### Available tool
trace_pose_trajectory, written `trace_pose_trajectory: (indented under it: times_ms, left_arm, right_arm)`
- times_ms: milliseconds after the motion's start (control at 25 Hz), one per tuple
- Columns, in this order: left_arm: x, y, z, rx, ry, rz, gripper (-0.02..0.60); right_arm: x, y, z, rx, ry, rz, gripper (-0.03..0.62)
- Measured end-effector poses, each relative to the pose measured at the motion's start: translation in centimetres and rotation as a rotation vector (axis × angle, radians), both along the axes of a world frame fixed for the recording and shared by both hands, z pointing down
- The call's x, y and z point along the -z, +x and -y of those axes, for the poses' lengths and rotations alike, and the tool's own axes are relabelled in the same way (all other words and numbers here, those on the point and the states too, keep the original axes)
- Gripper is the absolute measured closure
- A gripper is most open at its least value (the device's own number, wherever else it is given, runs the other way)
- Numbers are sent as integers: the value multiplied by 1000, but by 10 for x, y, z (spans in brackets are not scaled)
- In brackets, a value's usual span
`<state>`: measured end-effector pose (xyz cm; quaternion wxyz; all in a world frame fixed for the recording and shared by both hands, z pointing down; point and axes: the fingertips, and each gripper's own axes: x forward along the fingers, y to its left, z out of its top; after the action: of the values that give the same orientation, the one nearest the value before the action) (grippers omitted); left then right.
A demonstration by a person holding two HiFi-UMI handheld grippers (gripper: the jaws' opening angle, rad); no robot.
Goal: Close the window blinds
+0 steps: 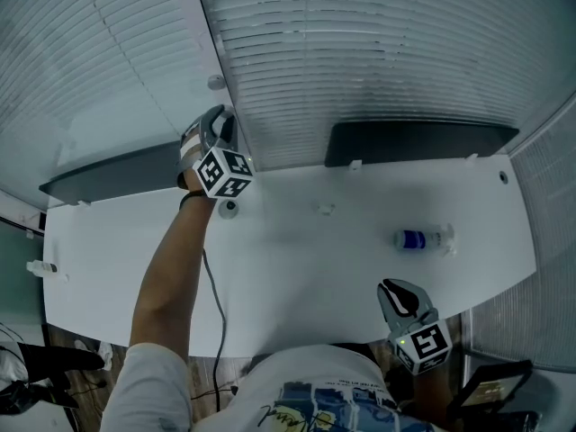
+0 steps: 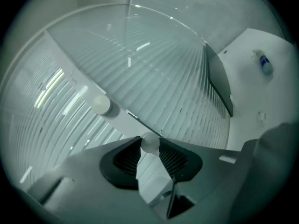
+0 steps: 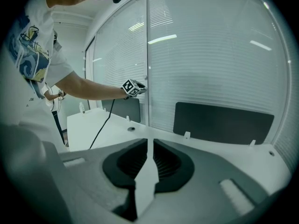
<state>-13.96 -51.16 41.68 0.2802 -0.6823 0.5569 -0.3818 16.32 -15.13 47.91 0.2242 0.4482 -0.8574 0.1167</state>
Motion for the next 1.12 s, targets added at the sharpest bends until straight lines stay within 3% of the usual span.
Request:
trace_pose_trajectory:
  times_ms: [320,560,800,880,1000,1040,1120]
  left_arm:
    - [5,-7,-1,120,-68,-517,449]
    - [6,-12,1,177,-86,-770,451]
    - [5,-15,0,221,-141,-1087,451]
    - [5,-16,-1,225,-152,-1147,451]
    - [4,-16,1,221,-164,-1163,451]
    - [4,-15,1,215,-166,-1139,449]
    - [6,-14,0,203,-155,-1018,448]
  right_arm:
    - [-3,-2,1,0,-3,-2,566]
    - [-3,-4,3,-3,-5,5,565]
    - [-4,-1,3,-4,-3,6,565]
    - [-4,-1,3,-5,-1,8,565]
    - [-2,0,3,-5,-4,7,565]
    - [-2,0,3,-6,-4,6,565]
    - [-1,2,2,-10,-2,6,565]
